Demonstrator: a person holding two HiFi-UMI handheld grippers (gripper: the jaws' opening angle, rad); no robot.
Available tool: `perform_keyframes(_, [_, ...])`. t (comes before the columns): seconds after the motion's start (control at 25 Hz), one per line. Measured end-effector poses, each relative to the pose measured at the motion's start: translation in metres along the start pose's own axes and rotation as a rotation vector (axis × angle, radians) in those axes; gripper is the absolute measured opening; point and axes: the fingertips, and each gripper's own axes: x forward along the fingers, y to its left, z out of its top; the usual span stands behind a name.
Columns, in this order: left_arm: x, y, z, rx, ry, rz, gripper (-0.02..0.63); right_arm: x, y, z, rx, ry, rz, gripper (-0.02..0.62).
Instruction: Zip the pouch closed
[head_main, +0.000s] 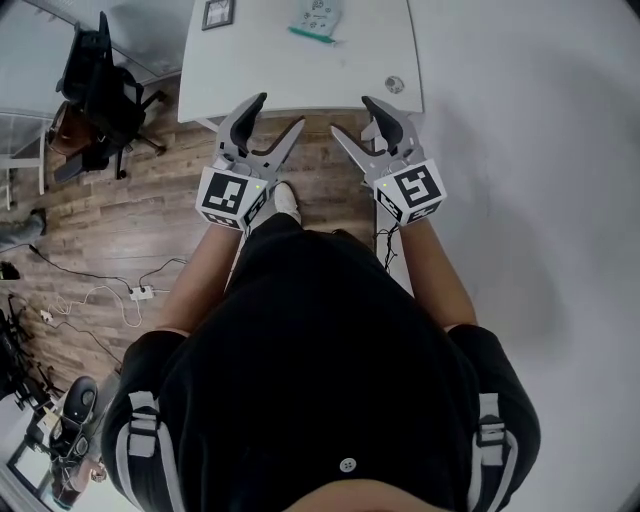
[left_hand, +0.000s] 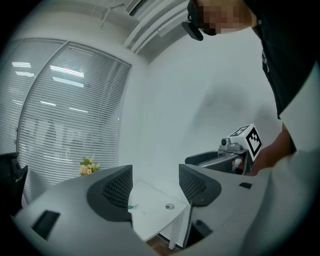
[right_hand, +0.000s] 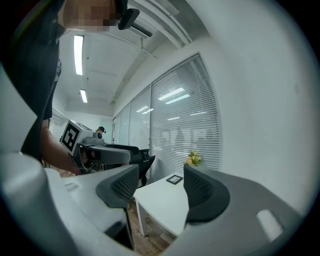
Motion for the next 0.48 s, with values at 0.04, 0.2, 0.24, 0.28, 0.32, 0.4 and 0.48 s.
perform_keyframes(0.04, [0.003,0.007,0.001,0.001,-0.003,-0.003,0.281,0.007,-0.004,0.001,0.0,-0.001,-0.008,0.284])
perform_keyframes(0.2, [0.013,0.034,0.005,0.004,-0.006,-0.021,0.281,0.036,-0.012,0.007,-0.004,0.005,-0.031,0.284])
perform_keyframes(0.24, [0.014,0.041,0.006,0.001,-0.007,-0.026,0.281,0.044,-0.012,0.009,-0.007,0.01,-0.034,0.284])
perform_keyframes(0.28, [0.016,0.048,0.006,-0.002,-0.008,-0.032,0.281,0.051,-0.013,0.01,-0.008,0.014,-0.038,0.284])
perform_keyframes(0.32, [0.018,0.055,0.006,-0.005,-0.009,-0.038,0.281,0.058,-0.014,0.01,-0.009,0.017,-0.043,0.284])
perform_keyframes(0.4, [0.023,0.068,0.004,-0.01,-0.01,-0.051,0.281,0.07,-0.017,0.009,-0.01,0.026,-0.057,0.284])
perform_keyframes(0.48, [0.028,0.082,0.003,-0.012,-0.011,-0.065,0.281,0.083,-0.02,0.007,-0.012,0.035,-0.076,0.284])
